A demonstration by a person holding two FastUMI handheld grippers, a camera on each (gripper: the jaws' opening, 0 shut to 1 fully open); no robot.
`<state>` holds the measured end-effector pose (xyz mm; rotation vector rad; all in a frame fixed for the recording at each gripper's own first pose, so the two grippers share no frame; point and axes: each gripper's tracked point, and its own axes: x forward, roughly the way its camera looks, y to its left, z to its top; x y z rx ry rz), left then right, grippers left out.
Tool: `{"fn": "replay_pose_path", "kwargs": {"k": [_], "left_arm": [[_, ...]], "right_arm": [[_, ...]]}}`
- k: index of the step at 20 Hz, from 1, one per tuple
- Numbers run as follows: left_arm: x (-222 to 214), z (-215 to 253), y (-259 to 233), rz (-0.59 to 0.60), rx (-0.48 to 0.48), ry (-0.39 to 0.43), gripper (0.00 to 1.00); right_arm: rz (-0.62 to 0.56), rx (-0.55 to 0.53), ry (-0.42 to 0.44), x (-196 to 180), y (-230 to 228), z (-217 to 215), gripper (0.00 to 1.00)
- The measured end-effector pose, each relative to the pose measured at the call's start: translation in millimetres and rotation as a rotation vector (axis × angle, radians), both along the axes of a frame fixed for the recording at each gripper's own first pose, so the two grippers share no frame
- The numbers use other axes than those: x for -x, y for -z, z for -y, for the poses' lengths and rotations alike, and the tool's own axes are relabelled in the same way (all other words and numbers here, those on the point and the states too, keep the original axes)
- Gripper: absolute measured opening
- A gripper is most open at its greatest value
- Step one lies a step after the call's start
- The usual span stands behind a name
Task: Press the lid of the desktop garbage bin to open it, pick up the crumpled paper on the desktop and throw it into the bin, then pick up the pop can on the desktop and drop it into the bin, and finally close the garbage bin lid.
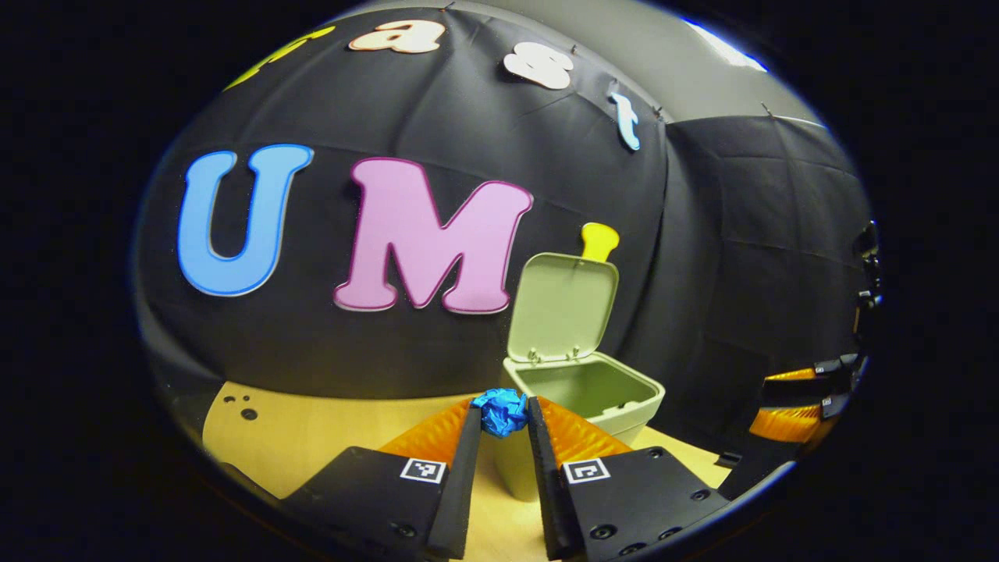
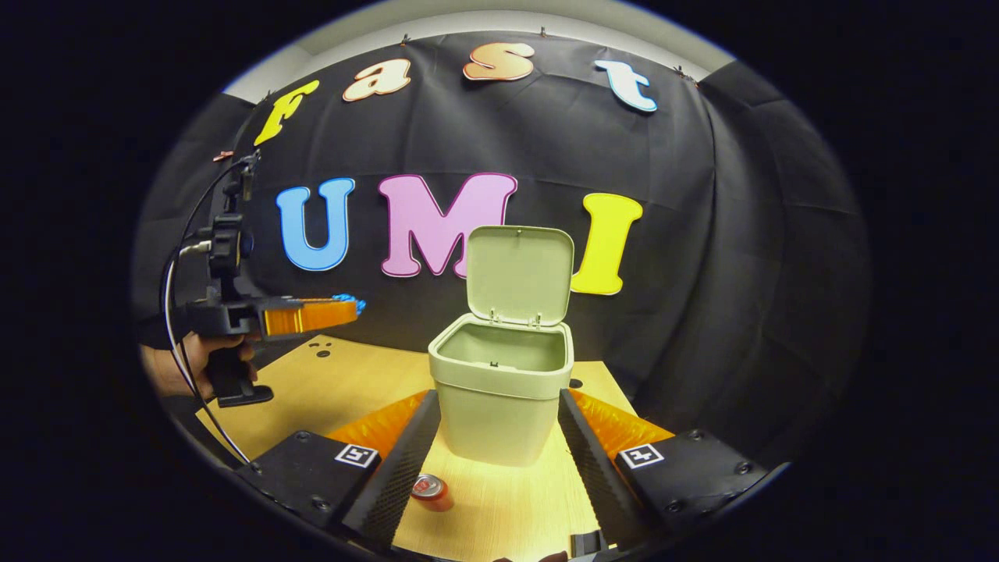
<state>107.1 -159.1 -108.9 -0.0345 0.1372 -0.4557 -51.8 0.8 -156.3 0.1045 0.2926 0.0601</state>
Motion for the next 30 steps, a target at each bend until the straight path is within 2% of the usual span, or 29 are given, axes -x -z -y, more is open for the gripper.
{"fn": "replay_pose_path", "kwargs": {"k": [4, 10, 17, 25, 27, 28, 29, 30], "left_arm": [[-23, 46, -6, 0.033, -0.031, 0.073, 0.4], [-51, 99, 21, -0.024, -0.063, 0.153, 0.4], [-79, 116, 68, -0.102, -0.157, 0.134, 0.42], [-81, 117, 77, -0.108, -0.163, 0.117, 0.52], [-79, 117, 74, -0.102, -0.16, 0.119, 0.58], [-77, 115, 74, -0.103, -0.164, 0.116, 0.66], [-76, 113, 73, -0.101, -0.167, 0.113, 0.67], [-75, 110, 71, -0.094, -0.166, 0.107, 0.86]], "right_arm": [[-0.007, 0.003, 0.038, 3, 2, 17, 0.96], [-0.032, 0.013, 0.075, 16, 7, 44, 0.96], [-0.055, 0.015, 0.117, 22, 14, 67, 0.96], [-0.058, 0.009, 0.132, 18, 11, 76, 0.96], [-0.055, 0.001, 0.127, 18, 10, 72, 0.96], [-0.054, 0.003, 0.123, 18, 9, 70, 0.96], [-0.053, 0.007, 0.118, 20, 9, 68, 0.96], [-0.053, 0.01, 0.111, 20, 10, 65, 0.96]]}}
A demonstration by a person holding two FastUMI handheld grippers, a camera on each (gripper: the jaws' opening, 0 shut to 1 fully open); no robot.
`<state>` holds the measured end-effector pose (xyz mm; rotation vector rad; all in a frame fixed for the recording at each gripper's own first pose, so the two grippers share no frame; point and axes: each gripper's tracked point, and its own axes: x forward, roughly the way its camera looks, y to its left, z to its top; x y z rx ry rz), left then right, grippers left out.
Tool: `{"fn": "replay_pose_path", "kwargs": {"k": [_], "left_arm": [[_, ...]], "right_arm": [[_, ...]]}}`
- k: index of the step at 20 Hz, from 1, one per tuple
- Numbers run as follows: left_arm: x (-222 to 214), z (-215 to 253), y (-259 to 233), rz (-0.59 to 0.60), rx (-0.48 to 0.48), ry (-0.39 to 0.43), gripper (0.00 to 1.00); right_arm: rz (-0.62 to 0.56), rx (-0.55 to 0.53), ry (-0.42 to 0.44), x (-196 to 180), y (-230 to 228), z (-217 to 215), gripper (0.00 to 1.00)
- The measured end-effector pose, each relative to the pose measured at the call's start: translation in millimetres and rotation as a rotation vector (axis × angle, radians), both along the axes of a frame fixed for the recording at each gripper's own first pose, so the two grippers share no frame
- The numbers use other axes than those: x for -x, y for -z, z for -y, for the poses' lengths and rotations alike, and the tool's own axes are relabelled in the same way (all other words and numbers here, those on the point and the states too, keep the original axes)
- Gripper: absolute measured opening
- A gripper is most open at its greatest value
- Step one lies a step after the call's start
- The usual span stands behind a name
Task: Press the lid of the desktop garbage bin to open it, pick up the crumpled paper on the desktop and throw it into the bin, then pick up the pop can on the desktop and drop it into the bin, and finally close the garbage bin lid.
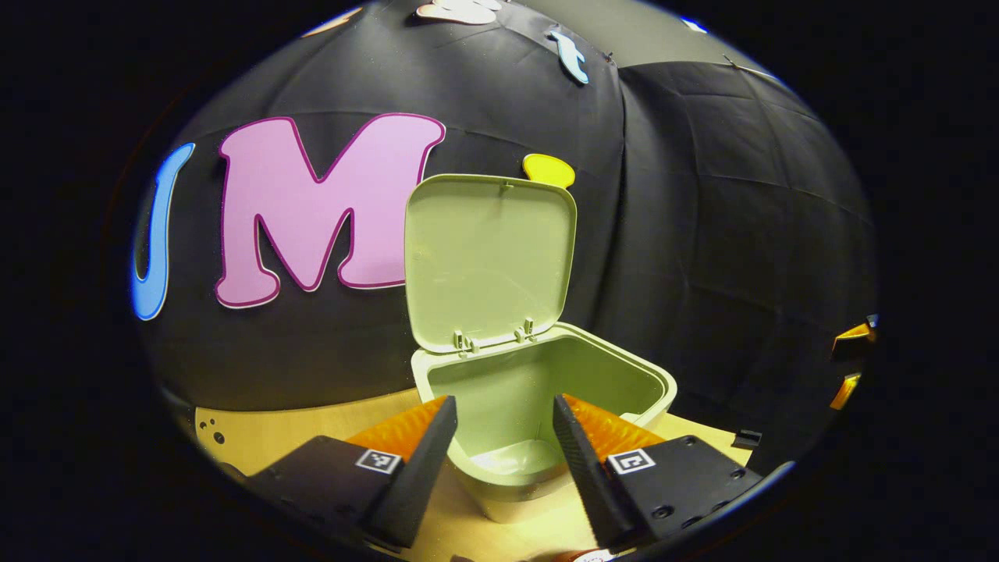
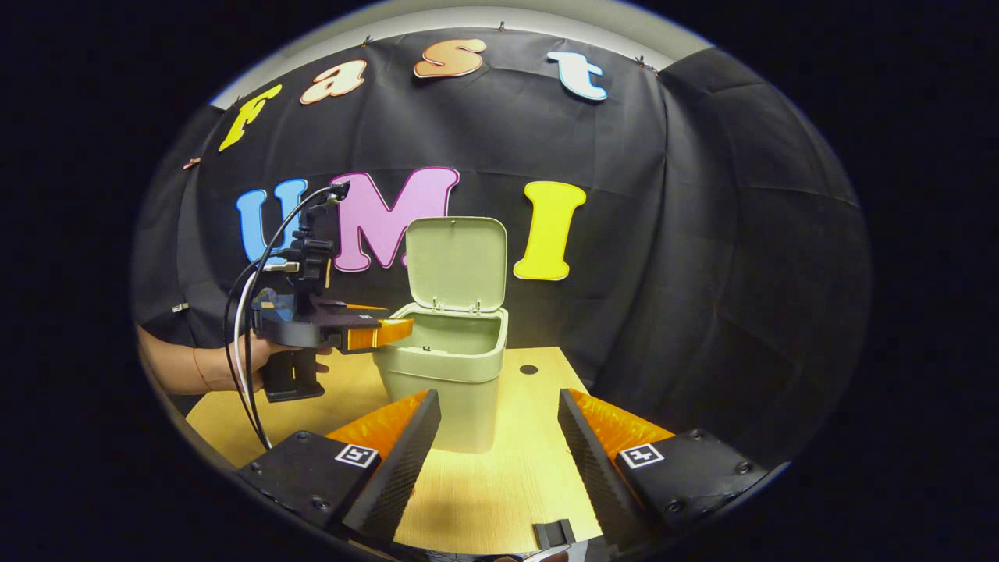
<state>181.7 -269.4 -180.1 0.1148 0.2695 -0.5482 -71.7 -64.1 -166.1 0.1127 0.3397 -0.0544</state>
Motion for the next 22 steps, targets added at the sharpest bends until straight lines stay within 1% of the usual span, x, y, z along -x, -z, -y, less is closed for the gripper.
{"fn": "replay_pose_path", "kwargs": {"k": [1, 2, 5, 8, 9, 12, 15, 18, 22], "left_arm": [[4, -3, -4, 0.009, 0.004, -0.002, 0.87], [8, -6, -9, 0.018, 0.008, -0.006, 0.92], [24, -21, -22, 0.047, 0.012, -0.019, 0.94], [42, -42, -35, 0.074, 0.022, -0.044, 0.94], [49, -52, -41, 0.083, 0.027, -0.058, 0.93], [71, -80, -50, 0.098, 0.04, -0.094, 0.94], [93, -111, -60, 0.123, 0.048, -0.143, 0.93], [111, -143, -63, 0.138, 0.032, -0.195, 0.93], [135, -178, -55, 0.119, 0.034, -0.242, 0.93]], "right_arm": [[-0.001, -0.001, -0.007, 1, 1, -3, 0.96], [-0.004, -0.006, -0.017, 1, 1, -8, 0.96], [-0.003, -0.023, -0.045, 1, 2, -23, 0.96], [-0.005, -0.016, -0.084, 1, 4, -39, 0.96], [-0.008, -0.014, -0.1, 1, 7, -46, 0.97], [-0.015, -0.029, -0.151, -1, 14, -70, 0.98], [-0.031, -0.04, -0.196, -5, 29, -94, 0.98], [-0.059, -0.049, -0.241, -10, 47, -118, 0.98], [-0.102, -0.038, -0.31, -11, 76, -147, 0.98]]}}
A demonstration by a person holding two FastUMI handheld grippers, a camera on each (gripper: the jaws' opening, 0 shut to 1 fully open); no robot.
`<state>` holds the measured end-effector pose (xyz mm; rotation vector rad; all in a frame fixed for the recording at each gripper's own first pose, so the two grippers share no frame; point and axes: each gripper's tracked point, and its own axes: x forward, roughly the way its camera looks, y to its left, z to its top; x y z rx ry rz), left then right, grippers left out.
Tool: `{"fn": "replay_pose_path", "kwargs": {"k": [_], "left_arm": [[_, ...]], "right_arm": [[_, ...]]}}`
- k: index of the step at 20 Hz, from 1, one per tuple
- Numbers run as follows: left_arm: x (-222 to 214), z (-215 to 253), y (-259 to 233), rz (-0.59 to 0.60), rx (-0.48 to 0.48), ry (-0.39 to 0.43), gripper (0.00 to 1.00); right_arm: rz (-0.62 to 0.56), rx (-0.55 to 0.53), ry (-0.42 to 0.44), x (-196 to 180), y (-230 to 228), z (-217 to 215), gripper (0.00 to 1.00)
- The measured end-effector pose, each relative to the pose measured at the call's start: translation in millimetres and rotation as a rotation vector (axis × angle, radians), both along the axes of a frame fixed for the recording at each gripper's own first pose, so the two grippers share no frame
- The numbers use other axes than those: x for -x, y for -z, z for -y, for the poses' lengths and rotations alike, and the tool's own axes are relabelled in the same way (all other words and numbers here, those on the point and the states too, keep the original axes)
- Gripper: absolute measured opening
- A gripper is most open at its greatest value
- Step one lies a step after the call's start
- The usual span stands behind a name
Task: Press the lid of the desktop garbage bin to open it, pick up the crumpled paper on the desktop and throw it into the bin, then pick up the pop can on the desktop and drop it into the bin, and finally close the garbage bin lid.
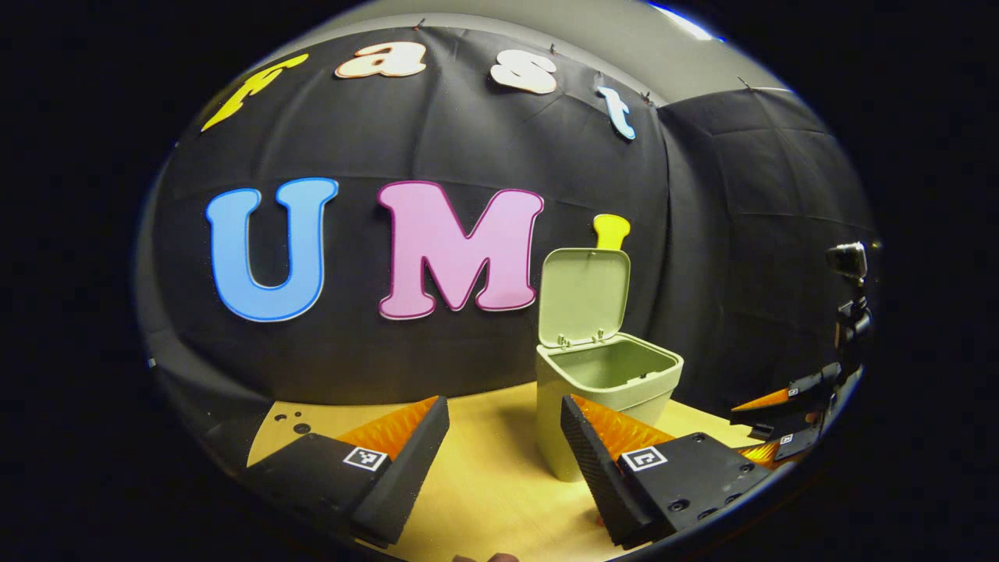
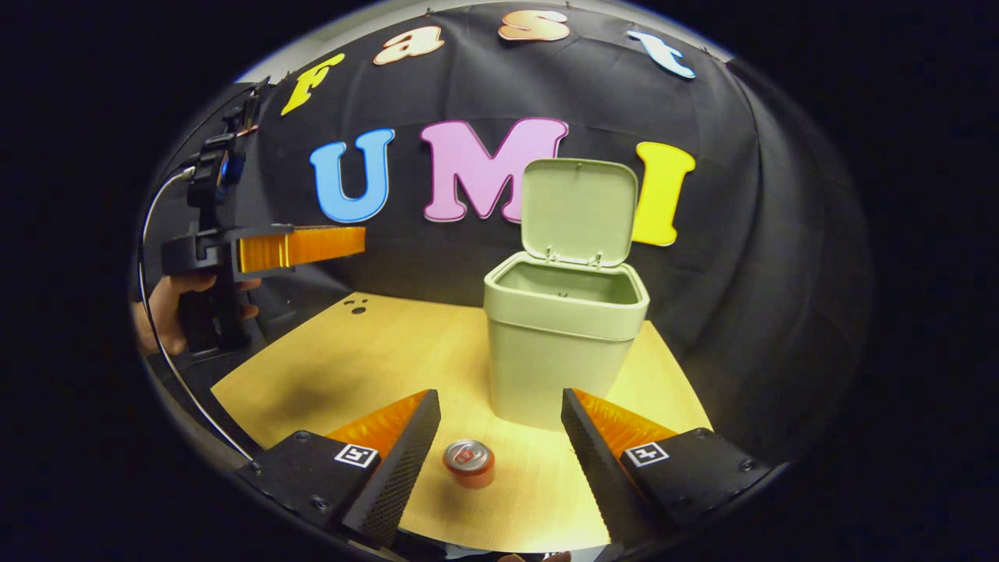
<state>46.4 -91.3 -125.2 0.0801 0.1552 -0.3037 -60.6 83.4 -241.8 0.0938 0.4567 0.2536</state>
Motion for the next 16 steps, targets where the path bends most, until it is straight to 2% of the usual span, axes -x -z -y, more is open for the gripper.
{"fn": "replay_pose_path", "kwargs": {"k": [8, 16], "left_arm": [[37, -51, 9, -0.018, 0.022, -0.1, 0.93], [54, -74, 19, -0.04, 0.033, -0.181, 0.94]], "right_arm": [[-0.107, 0.069, -0.116, -9, 65, -39, 0.99], [-0.258, 0.121, -0.198, -5, 127, -51, 0.99]]}}
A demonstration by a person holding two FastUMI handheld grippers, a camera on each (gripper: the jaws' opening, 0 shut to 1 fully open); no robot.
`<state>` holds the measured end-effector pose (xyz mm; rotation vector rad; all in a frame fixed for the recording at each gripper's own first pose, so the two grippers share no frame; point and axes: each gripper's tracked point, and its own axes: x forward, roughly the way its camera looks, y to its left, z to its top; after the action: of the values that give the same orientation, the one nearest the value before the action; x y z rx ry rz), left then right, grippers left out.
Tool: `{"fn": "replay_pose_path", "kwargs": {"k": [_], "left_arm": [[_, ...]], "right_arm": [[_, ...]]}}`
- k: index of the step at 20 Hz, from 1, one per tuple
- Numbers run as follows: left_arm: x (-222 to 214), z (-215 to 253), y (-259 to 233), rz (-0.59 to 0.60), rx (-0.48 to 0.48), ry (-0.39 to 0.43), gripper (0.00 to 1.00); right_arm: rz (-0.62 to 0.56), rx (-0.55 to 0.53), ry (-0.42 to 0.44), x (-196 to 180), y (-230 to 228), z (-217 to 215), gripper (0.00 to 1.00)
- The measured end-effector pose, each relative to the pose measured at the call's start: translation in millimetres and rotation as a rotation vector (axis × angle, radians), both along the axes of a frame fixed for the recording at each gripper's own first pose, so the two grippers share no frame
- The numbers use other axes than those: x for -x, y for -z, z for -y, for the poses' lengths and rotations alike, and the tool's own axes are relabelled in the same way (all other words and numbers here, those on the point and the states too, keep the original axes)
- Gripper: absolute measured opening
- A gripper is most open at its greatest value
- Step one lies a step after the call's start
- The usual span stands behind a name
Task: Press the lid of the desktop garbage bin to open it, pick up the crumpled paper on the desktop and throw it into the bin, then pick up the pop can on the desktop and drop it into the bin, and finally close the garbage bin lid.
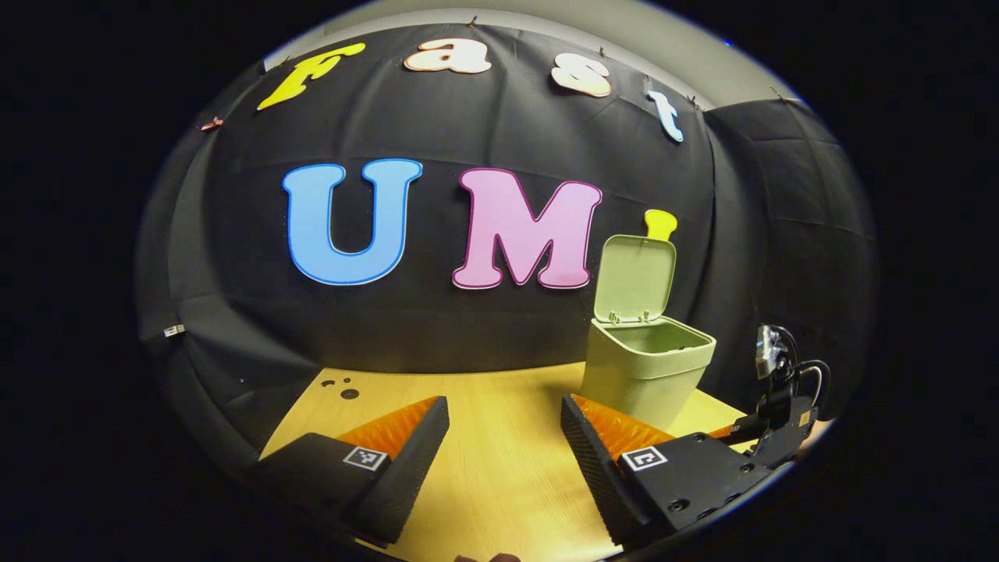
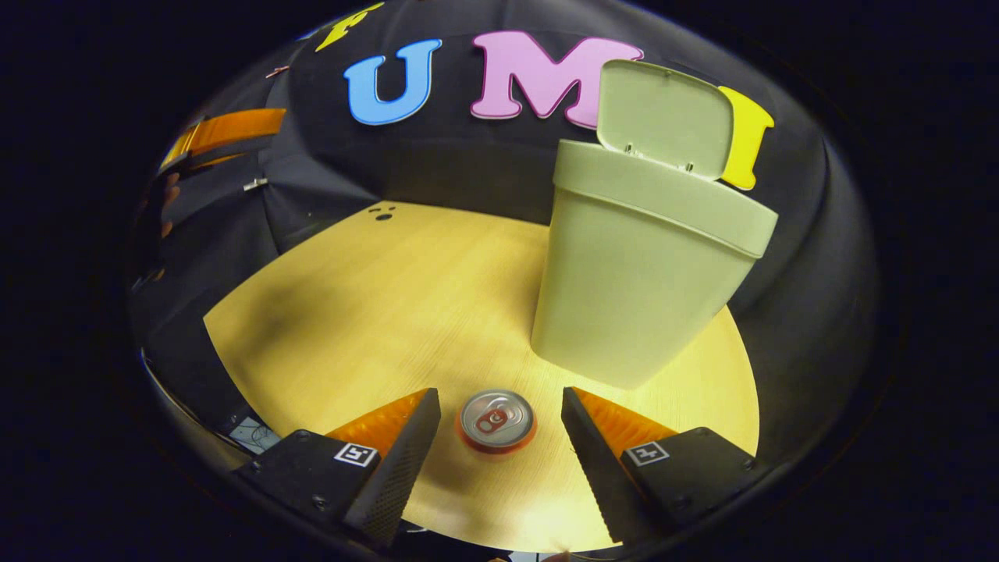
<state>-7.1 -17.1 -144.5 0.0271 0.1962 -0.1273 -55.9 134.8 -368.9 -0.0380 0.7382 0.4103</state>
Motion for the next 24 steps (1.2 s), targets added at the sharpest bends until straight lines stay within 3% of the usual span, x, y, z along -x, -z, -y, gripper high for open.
{"fn": "replay_pose_path", "kwargs": {"k": [8, 12, 15, 16, 24], "left_arm": [[4, -6, 5, -0.019, -0.009, -0.026, 0.94], [2, -6, 7, -0.023, -0.013, -0.026, 0.94], [1, -5, 7, -0.025, -0.021, -0.02, 0.94], [0, -5, 8, -0.027, -0.021, -0.017, 0.94], [-4, -1, 10, -0.036, -0.017, 0.005, 0.94]], "right_arm": [[-0.08, 0.032, -0.036, 0, 36, -7, 0.98], [-0.117, 0.036, -0.038, 3, 50, -11, 0.88], [-0.104, 0.031, -0.005, 2, 40, -5, 0.8], [-0.096, 0.028, 0.0, 1, 34, -3, 0.84], [-0.025, -0.034, 0.031, -6, -31, 7, 0.83]]}}
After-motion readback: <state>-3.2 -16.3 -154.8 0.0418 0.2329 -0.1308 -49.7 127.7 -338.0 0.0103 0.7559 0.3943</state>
